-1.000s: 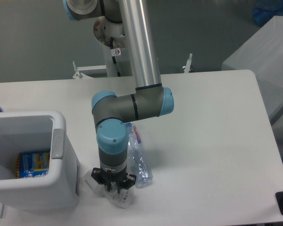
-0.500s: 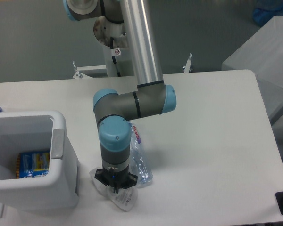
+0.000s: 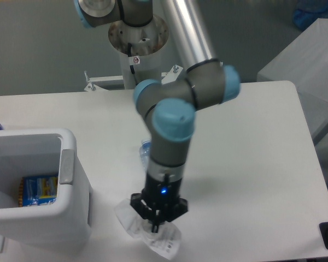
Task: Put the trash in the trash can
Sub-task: 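Lift the plastic bag and carry it over the white bin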
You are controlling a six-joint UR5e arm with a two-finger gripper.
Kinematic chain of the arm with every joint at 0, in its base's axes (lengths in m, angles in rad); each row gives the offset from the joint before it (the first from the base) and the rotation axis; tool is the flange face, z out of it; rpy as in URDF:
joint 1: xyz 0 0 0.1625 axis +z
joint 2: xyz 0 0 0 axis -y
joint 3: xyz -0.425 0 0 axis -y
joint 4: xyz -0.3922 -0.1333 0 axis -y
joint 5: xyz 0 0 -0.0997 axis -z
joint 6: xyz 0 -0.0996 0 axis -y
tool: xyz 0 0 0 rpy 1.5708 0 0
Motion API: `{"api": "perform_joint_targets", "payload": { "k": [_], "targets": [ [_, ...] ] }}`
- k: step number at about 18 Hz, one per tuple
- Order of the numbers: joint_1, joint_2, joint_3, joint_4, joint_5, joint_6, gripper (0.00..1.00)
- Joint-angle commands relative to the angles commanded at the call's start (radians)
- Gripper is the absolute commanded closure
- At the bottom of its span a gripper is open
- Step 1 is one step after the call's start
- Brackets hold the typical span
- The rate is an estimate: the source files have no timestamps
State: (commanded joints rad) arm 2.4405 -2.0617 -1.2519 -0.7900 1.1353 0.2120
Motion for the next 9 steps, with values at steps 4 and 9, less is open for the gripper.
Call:
{"api": "perform_joint_targets", "payload": {
  "k": [4, 9],
  "targets": [
    [0.002, 0.087, 0.009, 0.0, -0.042, -0.101, 1.0],
    [-0.082, 0.169, -0.02, -0.002, -0.052, -0.126, 1.0]
  ]
}}
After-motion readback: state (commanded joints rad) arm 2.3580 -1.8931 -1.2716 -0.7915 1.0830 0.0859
